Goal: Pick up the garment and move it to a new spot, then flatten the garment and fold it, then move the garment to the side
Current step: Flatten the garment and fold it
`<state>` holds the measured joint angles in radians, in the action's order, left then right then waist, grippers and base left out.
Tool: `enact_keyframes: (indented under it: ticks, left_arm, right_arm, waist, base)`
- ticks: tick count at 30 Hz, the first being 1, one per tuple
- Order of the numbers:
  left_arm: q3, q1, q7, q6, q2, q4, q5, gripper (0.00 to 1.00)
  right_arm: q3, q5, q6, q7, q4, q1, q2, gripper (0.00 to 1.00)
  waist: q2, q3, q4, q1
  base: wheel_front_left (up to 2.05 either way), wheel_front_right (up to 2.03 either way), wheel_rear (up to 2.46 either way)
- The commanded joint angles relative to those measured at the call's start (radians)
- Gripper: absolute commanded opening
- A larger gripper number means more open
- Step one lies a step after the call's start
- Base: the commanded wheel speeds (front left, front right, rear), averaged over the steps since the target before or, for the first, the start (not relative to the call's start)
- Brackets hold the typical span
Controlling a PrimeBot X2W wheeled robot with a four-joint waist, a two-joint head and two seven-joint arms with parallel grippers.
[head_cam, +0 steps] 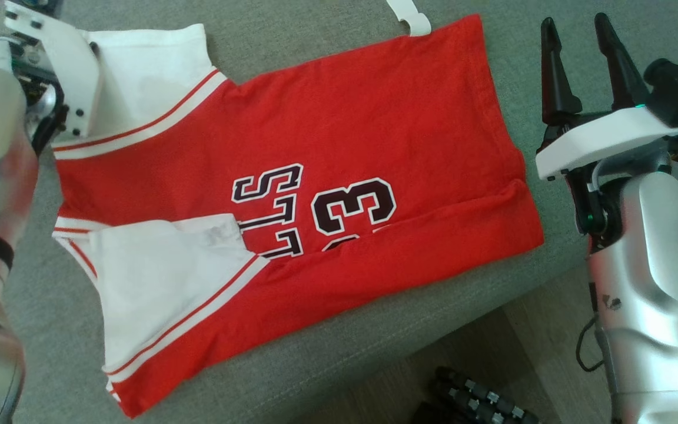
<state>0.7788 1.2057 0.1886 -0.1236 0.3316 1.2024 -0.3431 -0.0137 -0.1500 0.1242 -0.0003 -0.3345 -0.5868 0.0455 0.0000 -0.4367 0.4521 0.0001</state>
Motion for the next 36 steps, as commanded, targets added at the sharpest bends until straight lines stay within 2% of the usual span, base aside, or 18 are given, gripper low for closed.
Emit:
enact_keyframes:
  ticks: [1,2,3,4,9,16,22,23,30,36]
  left_arm:
    - [-0.027,0.038,0.026,-0.003,0.017,0.002,-0.023,1.0]
    - [-0.028,0.038,0.042,-0.004,0.012,0.007,-0.035,1.0]
    - [-0.026,0.039,0.057,-0.006,0.007,0.008,-0.045,0.61]
    - [-0.02,0.037,0.069,-0.006,-0.002,0.004,-0.055,0.0]
    - [0.005,0.027,0.074,-0.007,-0.021,-0.059,-0.128,0.0]
    - [0.024,0.005,-0.055,-0.007,-0.04,-0.161,-0.199,0.0]
    - [0.045,-0.022,-0.139,-0.007,-0.067,-0.266,-0.238,0.0]
    - [0.045,-0.022,-0.139,-0.007,-0.067,-0.266,-0.238,0.0]
    - [0.054,-0.062,-0.167,-0.003,-0.07,-0.402,-0.256,0.0]
    - [0.058,-0.102,-0.141,0.031,-0.049,-0.555,-0.262,0.0]
  right_arm:
    - [-0.016,-0.008,0.007,-0.007,0.039,-0.021,0.005,1.0]
    - [-0.014,-0.008,0.007,-0.008,0.039,-0.022,0.005,1.0]
    - [-0.011,-0.006,0.007,-0.009,0.038,-0.022,0.005,1.0]
    - [-0.007,-0.004,0.007,-0.01,0.037,-0.022,0.005,1.0]
    - [0.022,0.012,0.007,-0.008,0.031,-0.019,0.005,1.0]
    - [0.057,0.006,0.007,0.014,-0.008,-0.021,0.01,1.0]
    - [0.079,-0.005,0.007,0.053,-0.068,-0.029,0.067,1.0]
    - [0.079,-0.005,0.007,0.053,-0.068,-0.029,0.067,1.0]
    - [0.125,-0.047,0.007,0.136,-0.219,-0.076,0.136,1.0]
    - [0.163,-0.073,0.007,0.18,-0.364,-0.139,0.188,1.0]
  waist:
    - [0.0,-0.006,0.003,-0.0001]
    - [0.0,-0.007,0.004,-0.0001]
    - [0.0,-0.008,0.004,-0.0001]
    - [0.0,-0.007,0.002,-0.0001]
    - [0.0,0.004,-0.024,-0.0001]
    - [0.0,0.067,-0.115,-0.0001]
    - [0.0,0.109,-0.217,-0.0001]
    - [0.0,0.109,-0.217,-0.0001]
    - [0.0,0.111,-0.298,-0.0001]
    - [0.0,0.08,-0.333,-0.0001]
  base:
    - [0.0,0.0,0.0]
    - [0.0,0.0,0.0]
    - [0.0,0.0,0.0]
    - [0.0,0.0,0.0]
    - [0.0,0.0,0.0]
    - [0.0,0.0,0.0]
    - [0.0,0.0,0.0]
    - [0.0,0.0,0.0]
    - [0.0,0.0,0.0]
    - [0.0,0.0,0.0]
